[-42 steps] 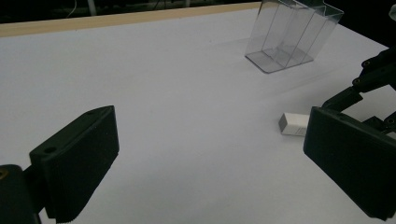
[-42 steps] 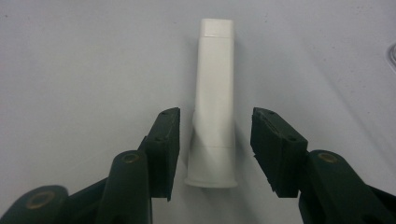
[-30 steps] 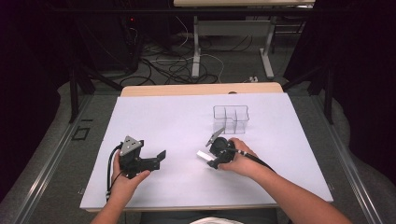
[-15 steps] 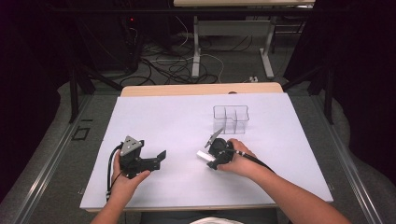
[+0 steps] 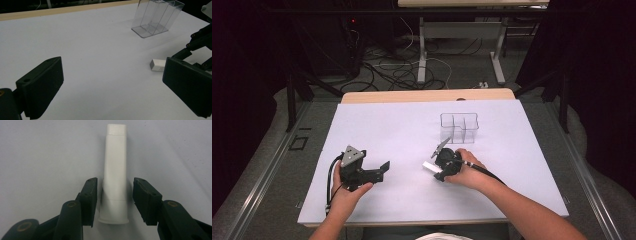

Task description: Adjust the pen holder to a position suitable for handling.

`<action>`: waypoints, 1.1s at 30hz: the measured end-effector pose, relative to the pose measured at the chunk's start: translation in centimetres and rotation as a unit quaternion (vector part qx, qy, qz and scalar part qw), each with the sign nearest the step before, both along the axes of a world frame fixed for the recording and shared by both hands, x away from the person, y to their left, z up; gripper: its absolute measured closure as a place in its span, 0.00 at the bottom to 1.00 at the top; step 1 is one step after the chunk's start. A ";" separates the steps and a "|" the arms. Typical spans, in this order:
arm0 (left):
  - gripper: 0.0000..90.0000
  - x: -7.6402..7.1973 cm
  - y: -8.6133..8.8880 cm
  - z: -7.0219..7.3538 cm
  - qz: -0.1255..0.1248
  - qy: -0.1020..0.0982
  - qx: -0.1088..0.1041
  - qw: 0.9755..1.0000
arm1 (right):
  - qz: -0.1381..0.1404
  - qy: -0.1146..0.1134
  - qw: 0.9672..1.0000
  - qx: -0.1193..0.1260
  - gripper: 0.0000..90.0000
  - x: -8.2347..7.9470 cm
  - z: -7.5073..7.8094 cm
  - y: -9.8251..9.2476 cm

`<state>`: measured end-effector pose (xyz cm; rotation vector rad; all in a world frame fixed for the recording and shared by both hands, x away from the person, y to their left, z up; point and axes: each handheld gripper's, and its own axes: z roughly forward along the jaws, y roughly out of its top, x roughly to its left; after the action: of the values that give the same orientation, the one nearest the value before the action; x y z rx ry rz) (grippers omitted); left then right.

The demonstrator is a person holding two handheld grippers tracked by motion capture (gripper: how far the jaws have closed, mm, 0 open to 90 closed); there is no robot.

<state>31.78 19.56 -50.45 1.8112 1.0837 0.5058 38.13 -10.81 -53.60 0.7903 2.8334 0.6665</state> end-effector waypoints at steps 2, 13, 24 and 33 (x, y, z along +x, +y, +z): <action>0.04 0.0 -0.1 0.1 -0.003 -0.008 0.009 1.000 | 0.004 -0.001 1.000 0.001 0.59 0.0 0.1 -0.1; 0.05 1.9 -1.8 1.0 -0.045 0.000 0.066 0.997 | -0.003 -0.014 0.999 0.039 0.52 -0.4 1.6 -1.0; 0.20 4.5 -6.7 1.7 -0.169 0.007 0.171 0.971 | -0.008 -0.059 0.995 0.086 0.45 -1.1 3.6 -2.8; 0.26 5.7 -9.8 2.2 -0.268 0.011 0.243 0.932 | -0.020 -0.092 0.990 0.108 0.39 -2.3 4.3 -4.3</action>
<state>37.49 9.78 -48.25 2.4407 0.4475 0.4392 35.88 -15.11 -49.27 0.7688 2.6045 0.9967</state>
